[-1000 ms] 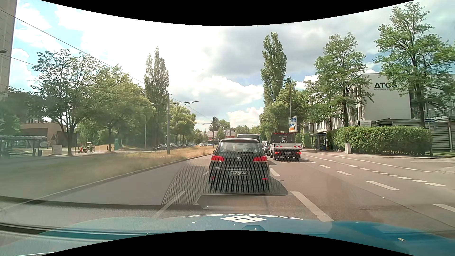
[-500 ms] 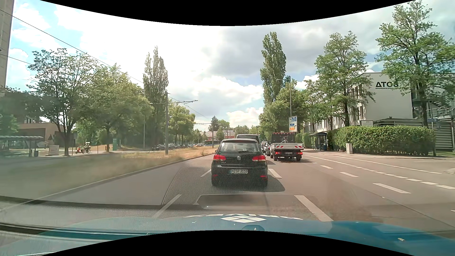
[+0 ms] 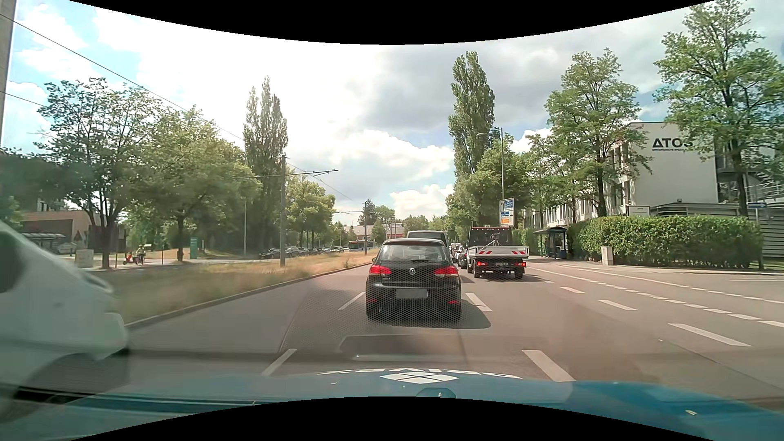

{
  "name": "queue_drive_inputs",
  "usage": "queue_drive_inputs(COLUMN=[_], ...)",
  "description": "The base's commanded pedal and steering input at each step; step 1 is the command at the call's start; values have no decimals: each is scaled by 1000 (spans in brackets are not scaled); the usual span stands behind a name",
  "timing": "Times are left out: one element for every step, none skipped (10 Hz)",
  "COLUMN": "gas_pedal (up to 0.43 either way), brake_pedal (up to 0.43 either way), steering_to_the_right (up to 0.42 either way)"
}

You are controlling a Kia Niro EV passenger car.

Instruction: Follow the waypoints while adhering to traffic rules and regulations

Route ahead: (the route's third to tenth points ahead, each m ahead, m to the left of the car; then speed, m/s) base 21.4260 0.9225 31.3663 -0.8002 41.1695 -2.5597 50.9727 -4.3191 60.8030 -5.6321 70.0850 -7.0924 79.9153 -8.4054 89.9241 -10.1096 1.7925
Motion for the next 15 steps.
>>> queue_drive_inputs(gas_pedal=[0, 0, 0, 0, 0, 0, 0, 0, 0, 0, 0, 0, 0, 0, 0], brake_pedal=[0, 0, 0, 0, 0, 0, 0, 0, 0, 0, 0, 0, 0, 0, 0], steering_to_the_right=[8, 8, 8, 9, 8, 8, 8, 8, 8, 8, 8, 8, 8, 8, 8])
